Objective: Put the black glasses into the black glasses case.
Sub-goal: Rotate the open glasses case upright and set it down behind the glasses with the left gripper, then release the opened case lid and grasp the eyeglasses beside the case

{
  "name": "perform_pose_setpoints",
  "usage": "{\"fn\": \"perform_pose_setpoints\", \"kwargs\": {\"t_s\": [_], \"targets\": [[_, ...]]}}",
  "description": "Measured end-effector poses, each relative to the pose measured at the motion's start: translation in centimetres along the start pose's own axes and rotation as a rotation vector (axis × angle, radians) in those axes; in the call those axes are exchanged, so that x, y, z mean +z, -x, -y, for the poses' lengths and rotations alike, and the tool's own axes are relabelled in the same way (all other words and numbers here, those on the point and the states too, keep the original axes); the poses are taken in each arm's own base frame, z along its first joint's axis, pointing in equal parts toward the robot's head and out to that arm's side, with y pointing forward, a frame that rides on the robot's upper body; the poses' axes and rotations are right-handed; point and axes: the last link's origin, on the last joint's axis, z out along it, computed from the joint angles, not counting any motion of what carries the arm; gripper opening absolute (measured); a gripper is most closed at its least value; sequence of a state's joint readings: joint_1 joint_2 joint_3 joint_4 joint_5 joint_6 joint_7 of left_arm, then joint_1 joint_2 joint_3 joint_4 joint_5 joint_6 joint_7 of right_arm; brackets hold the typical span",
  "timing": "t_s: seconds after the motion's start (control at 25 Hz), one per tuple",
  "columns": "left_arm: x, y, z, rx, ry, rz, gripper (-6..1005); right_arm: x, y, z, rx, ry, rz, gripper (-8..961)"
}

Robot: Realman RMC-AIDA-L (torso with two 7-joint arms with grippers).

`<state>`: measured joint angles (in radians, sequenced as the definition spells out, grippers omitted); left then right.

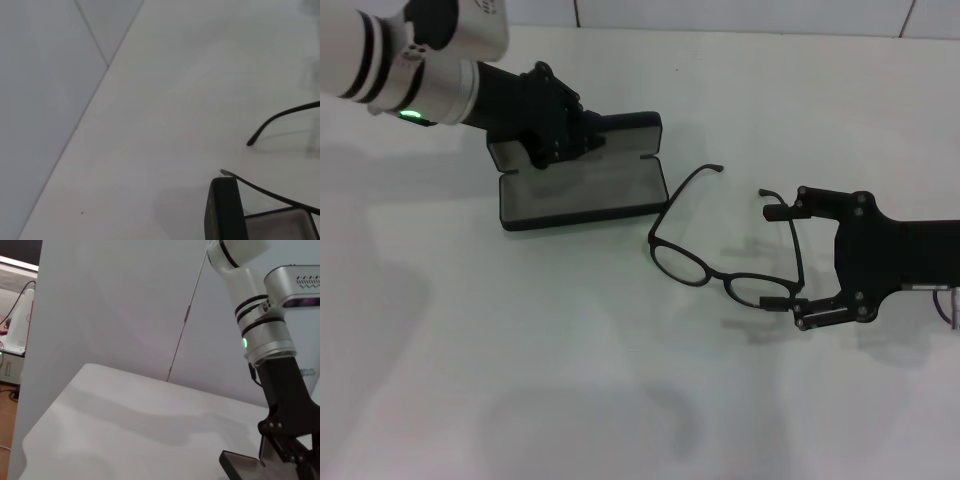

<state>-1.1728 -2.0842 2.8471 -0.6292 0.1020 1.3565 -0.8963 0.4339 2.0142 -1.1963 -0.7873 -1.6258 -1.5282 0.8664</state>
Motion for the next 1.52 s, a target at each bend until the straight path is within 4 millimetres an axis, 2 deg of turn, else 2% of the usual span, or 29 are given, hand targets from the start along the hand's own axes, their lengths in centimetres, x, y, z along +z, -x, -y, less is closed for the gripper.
{"fn": "perform_pose_setpoints", "kwargs": {"t_s": [0.68, 1.12, 1.52], "targets": [[2.4, -2.5, -1.2, 0.086, 0.088, -0.071, 216, -0.6, -0.4, -1.0, 0.031, 0.006, 0.006, 870], [3.2, -2.5, -1.0, 0.076, 0.042, -0.077, 224, -0.8, -0.6, -1.2, 0.038, -0.002, 0.001, 869], [2.3, -3.6, -1.4, 0.010, 0.067, -0.210, 364, -1.0, -0.6, -1.1, 0.039, -0.013, 0.002, 870]]}}
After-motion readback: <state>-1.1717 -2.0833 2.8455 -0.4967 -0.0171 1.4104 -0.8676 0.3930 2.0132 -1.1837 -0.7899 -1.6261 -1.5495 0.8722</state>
